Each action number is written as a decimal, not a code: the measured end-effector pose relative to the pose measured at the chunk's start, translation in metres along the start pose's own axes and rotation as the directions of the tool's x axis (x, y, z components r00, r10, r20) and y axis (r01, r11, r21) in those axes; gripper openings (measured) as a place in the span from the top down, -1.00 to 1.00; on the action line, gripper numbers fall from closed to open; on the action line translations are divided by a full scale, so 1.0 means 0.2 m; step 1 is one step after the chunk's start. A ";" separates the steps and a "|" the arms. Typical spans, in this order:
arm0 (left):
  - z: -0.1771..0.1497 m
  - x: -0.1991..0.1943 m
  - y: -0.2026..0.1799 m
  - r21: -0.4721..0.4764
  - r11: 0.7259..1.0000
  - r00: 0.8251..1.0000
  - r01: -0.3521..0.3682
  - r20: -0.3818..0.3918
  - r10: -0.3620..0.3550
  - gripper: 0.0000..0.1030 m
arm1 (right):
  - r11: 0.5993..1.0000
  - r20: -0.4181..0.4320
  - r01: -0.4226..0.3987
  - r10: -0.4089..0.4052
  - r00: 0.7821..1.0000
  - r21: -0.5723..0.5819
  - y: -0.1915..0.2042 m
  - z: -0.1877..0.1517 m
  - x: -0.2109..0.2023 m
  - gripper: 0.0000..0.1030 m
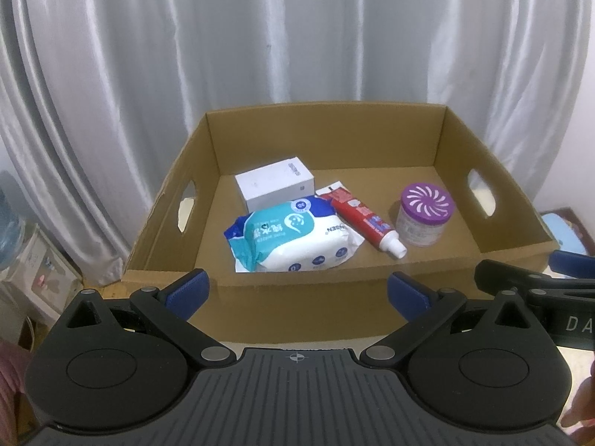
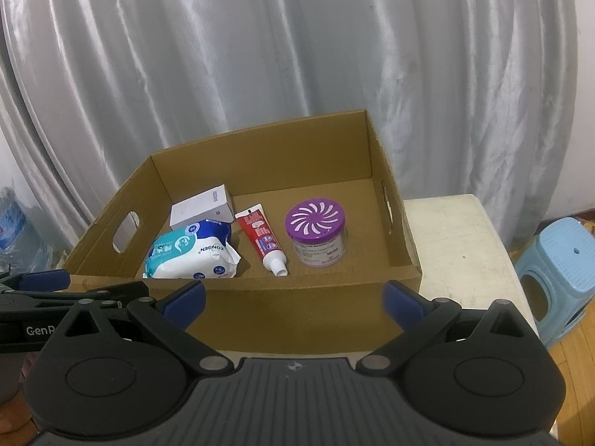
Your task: Organize objects
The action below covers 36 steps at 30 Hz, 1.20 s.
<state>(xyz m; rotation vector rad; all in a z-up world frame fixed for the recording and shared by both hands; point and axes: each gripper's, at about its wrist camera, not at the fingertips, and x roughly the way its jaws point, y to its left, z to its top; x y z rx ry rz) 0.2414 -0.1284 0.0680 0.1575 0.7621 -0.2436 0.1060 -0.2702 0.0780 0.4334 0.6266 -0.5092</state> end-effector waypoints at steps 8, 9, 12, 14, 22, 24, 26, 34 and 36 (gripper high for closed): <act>0.00 -0.01 0.00 0.003 1.000 1.000 -0.001 -0.005 0.001 -0.99 | 1.000 -0.002 0.001 -0.001 1.000 0.000 0.00 0.00 0.00 -1.00; 0.00 -0.01 -0.01 0.002 1.000 1.000 -0.003 -0.005 0.003 -0.99 | 1.000 -0.001 0.002 -0.002 1.000 0.000 0.00 0.00 0.00 -1.00; 0.01 -0.01 -0.01 0.004 1.000 1.000 -0.005 -0.004 0.005 -0.99 | 1.000 -0.001 0.001 -0.001 1.000 0.001 -0.01 0.00 0.00 -1.00; 0.01 -0.01 -0.01 0.004 1.000 1.000 -0.006 -0.004 0.006 -0.99 | 1.000 -0.001 0.000 0.000 1.000 0.002 -0.01 0.00 0.00 -1.00; 0.01 -0.02 -0.02 0.006 1.000 1.000 -0.007 -0.008 0.007 -0.99 | 1.000 -0.009 -0.001 0.001 1.000 0.008 -0.01 -0.01 -0.01 -1.00; 0.01 -0.02 -0.02 0.006 1.000 1.000 -0.009 -0.006 0.009 -0.99 | 1.000 -0.008 -0.001 0.001 1.000 0.008 -0.01 0.00 -0.01 -1.00; 0.01 -0.02 -0.02 0.007 1.000 1.000 -0.009 -0.006 0.009 -0.99 | 1.000 -0.009 -0.001 0.001 1.000 0.008 -0.01 0.00 -0.01 -1.00; 0.01 -0.03 -0.01 0.007 1.000 1.000 -0.011 -0.004 0.011 -0.99 | 1.000 -0.010 -0.003 0.003 1.000 0.009 -0.01 0.00 -0.02 -1.00; 0.01 -0.03 -0.01 0.008 1.000 1.000 -0.011 -0.004 0.011 -0.99 | 1.000 -0.009 -0.003 0.003 1.000 0.009 -0.01 0.00 -0.02 -1.00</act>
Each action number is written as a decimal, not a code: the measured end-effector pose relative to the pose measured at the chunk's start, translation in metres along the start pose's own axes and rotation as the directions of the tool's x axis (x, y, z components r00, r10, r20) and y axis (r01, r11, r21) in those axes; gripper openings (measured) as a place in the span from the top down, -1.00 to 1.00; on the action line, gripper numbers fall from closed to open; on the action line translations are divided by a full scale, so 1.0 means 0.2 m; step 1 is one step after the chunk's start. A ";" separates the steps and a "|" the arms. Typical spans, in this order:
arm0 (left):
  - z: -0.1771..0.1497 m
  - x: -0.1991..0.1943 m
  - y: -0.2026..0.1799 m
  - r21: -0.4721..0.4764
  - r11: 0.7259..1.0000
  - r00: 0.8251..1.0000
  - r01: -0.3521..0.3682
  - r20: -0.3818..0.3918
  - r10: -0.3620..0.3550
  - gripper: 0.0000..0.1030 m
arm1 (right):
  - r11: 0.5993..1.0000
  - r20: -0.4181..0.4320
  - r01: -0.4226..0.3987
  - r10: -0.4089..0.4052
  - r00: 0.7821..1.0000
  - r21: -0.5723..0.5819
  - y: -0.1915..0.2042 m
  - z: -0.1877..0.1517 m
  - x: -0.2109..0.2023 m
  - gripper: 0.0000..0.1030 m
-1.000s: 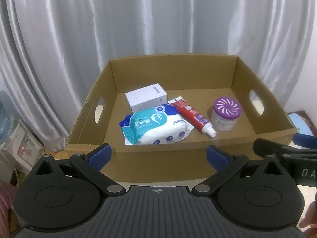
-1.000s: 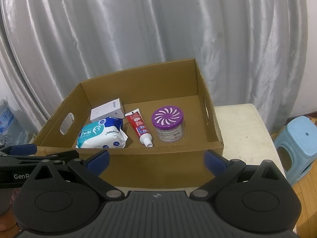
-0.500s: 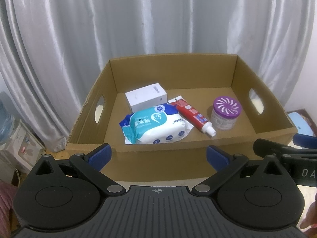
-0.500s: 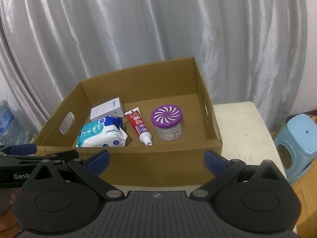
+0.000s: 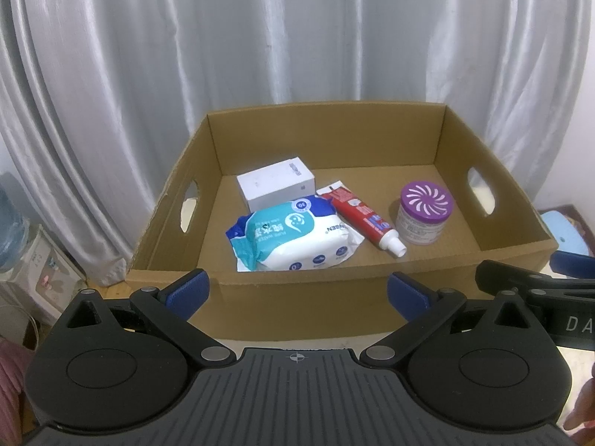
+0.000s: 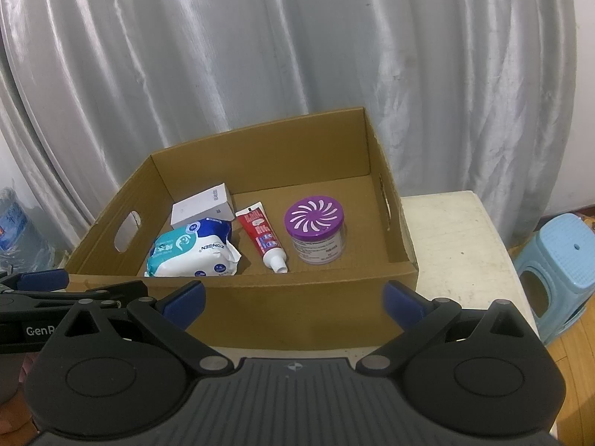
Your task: Organize objects
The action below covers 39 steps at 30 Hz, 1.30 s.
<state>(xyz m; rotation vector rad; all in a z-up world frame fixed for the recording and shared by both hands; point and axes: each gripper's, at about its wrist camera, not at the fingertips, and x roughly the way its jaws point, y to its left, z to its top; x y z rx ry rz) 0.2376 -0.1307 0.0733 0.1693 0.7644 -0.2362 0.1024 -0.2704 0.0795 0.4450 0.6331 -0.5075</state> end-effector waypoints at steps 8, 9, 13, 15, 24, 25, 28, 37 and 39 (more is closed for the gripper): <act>0.00 0.00 0.01 0.000 1.000 1.000 0.000 -0.001 0.000 -0.99 | 1.000 -0.007 -0.003 0.003 1.000 0.007 0.01 -0.01 0.00 -1.00; 0.00 0.00 0.01 0.000 1.000 1.000 0.000 -0.001 0.000 -0.99 | 1.000 -0.008 -0.004 0.005 1.000 0.008 0.01 -0.01 0.00 -1.00; 0.00 -0.01 0.01 0.002 1.000 1.000 -0.002 0.001 0.002 -0.99 | 1.000 -0.009 -0.007 0.007 1.000 0.012 0.01 -0.01 -0.01 -1.00; 0.00 -0.01 0.01 0.002 1.000 1.000 -0.002 0.001 0.002 -0.99 | 1.000 -0.010 -0.007 0.007 1.000 0.012 0.01 -0.01 0.00 -1.00; 0.01 -0.01 0.00 0.004 1.000 1.000 -0.008 0.003 0.008 -0.99 | 1.000 -0.011 -0.009 0.009 1.000 0.017 0.00 0.00 -0.01 -1.00; 0.01 -0.01 0.00 0.004 1.000 1.000 -0.008 0.003 0.008 -0.99 | 1.000 -0.011 -0.009 0.009 1.000 0.017 0.00 0.00 0.00 -1.00; 0.01 -0.01 0.00 0.005 1.000 1.000 -0.008 0.002 0.008 -0.99 | 1.000 -0.012 -0.009 0.009 1.000 0.017 0.00 0.00 0.00 -1.00; 0.02 -0.01 0.00 0.005 1.000 1.000 -0.009 0.000 0.009 -0.99 | 1.000 -0.012 -0.010 0.010 1.000 0.019 -0.01 -0.01 0.00 -1.00; 0.02 -0.01 0.00 0.005 1.000 1.000 -0.009 0.000 0.009 -0.99 | 1.000 -0.012 -0.009 0.010 1.000 0.019 -0.01 -0.01 0.00 -1.00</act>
